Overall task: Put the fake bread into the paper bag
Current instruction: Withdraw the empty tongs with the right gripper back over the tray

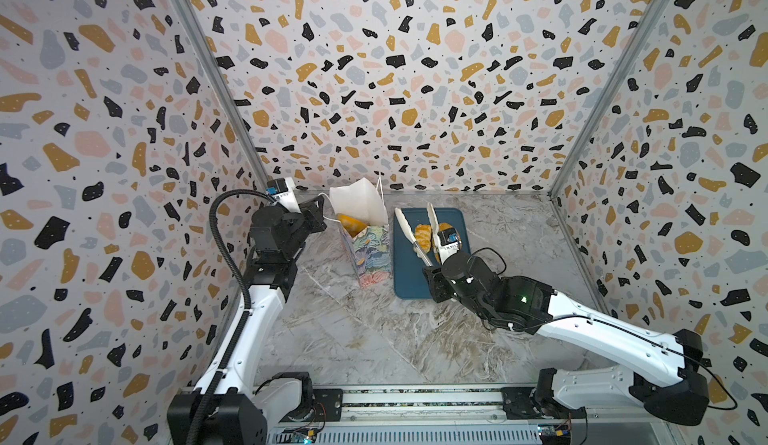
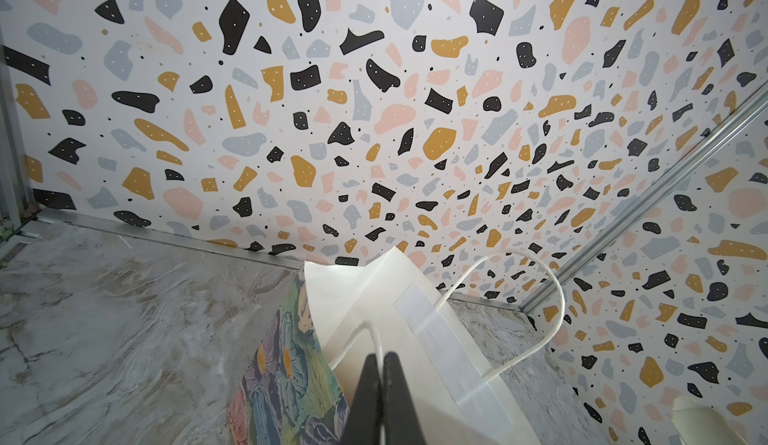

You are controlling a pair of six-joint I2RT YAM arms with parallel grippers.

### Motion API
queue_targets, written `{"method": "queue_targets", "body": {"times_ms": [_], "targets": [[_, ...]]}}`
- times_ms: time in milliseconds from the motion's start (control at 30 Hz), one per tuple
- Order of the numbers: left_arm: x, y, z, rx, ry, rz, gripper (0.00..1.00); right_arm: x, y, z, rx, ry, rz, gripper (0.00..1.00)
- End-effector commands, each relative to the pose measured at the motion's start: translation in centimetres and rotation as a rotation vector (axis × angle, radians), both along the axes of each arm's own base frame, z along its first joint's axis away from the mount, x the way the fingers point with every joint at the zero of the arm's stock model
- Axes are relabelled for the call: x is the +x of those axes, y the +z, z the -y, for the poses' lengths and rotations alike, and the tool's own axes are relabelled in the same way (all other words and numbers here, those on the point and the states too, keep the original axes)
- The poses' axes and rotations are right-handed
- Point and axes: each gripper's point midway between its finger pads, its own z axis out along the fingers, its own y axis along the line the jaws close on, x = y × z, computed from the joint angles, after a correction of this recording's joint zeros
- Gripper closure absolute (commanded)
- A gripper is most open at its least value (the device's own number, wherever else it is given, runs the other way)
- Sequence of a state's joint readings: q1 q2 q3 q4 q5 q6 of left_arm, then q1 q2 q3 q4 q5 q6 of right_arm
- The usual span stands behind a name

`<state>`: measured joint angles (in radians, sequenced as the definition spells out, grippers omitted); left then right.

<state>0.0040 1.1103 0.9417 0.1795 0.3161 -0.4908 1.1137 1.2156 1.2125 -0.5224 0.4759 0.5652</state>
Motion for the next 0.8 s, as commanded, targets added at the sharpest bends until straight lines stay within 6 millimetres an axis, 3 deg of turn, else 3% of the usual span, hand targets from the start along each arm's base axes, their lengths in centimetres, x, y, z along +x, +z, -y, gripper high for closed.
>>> {"method": "queue_targets", "body": {"times_ms": [0,767], "targets": [[-0.3,2.0,0.4,-0.002,-0.017,0.064,1.0,0.7,1.4,1.6,0.06,-0.066,0.03,0.5],[-0.3,2.0,0.5,-0.004,-0.026,0.064,1.0,1.6,-4.1,8.8,0.027,-0.226,-0.056,0.44]]}}
